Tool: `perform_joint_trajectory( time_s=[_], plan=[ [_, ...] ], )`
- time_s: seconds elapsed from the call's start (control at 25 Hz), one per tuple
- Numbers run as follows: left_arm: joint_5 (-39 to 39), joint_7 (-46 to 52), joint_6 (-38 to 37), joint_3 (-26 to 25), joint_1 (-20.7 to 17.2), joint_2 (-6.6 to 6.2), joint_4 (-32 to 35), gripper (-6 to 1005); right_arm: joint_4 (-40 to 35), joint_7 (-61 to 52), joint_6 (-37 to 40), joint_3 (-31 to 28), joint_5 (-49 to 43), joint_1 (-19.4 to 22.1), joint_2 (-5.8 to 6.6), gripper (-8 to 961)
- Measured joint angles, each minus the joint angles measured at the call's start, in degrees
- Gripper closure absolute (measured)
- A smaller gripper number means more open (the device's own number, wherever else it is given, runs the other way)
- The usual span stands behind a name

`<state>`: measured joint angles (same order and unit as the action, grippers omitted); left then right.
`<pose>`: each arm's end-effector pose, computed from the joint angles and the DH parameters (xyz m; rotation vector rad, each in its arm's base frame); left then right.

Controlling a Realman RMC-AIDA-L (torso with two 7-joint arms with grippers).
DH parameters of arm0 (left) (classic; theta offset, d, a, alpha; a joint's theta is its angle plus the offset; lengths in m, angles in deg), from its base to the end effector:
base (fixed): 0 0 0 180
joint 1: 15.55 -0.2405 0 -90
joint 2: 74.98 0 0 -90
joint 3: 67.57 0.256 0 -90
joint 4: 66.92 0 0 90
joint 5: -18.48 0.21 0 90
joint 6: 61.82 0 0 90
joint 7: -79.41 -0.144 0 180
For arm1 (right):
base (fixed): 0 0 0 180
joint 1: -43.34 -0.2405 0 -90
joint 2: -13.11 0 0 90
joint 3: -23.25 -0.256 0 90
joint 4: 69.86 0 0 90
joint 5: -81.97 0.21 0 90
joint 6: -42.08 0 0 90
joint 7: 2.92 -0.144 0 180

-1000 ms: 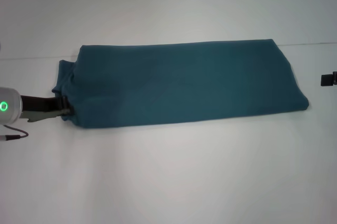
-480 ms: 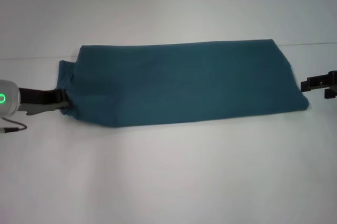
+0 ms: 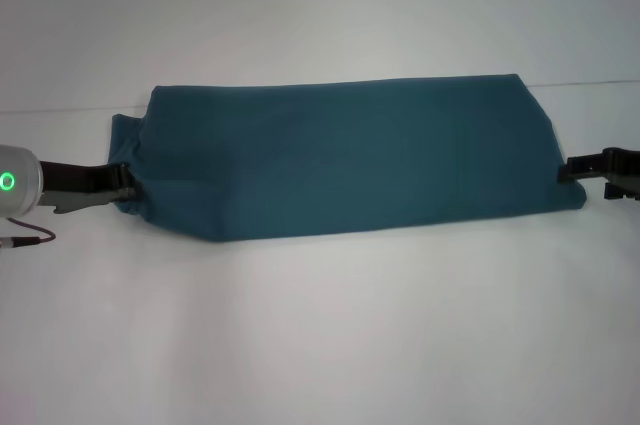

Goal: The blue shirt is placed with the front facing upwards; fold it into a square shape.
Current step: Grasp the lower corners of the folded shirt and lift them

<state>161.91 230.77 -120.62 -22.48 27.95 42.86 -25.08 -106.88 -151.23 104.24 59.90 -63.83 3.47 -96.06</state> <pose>-0.2604 0.4319 0.0177 -1.9640 -1.6197 -0.2474 0.3295 0.4145 0.0854 -1.7954 1.6982 0.2050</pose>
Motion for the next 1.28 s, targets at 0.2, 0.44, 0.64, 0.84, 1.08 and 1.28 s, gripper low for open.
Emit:
perform_joint_trajectory(
  time_s=[0.2,0.44,0.64,0.84,1.08,1.28],
  plan=[
    [0.0,0.0,-0.01,0.0,0.0,0.02,0.0,988,1.29,0.0,-4.21,0.47,0.37,-0.08,-0.95,96],
    [-0.06,-0.01,0.18,0.0,-0.01,0.02,0.0,987,2.52,0.01,-6.68,0.52,0.45,-0.85,-1.63,96],
    [-0.09,-0.01,0.28,0.0,-0.19,-0.03,-0.01,987,3.85,0.13,-9.1,0.9,0.43,-1.46,-2.5,95],
    [-0.09,-0.09,0.28,-0.63,-0.32,-0.12,-0.01,987,4.49,0.16,-10.3,1.6,0.22,-2.09,-2.81,134],
    [-0.09,-0.18,0.27,-0.81,-0.41,-0.16,-0.01,987,5.45,-0.05,-10.48,2.36,-0.34,-2.74,-2.81,180],
    [-0.09,-0.19,0.27,-0.8,-0.44,-0.16,-0.01,987,4.9,-0.37,-10.11,2.64,-0.44,-2.68,-2.72,219]
  ],
)
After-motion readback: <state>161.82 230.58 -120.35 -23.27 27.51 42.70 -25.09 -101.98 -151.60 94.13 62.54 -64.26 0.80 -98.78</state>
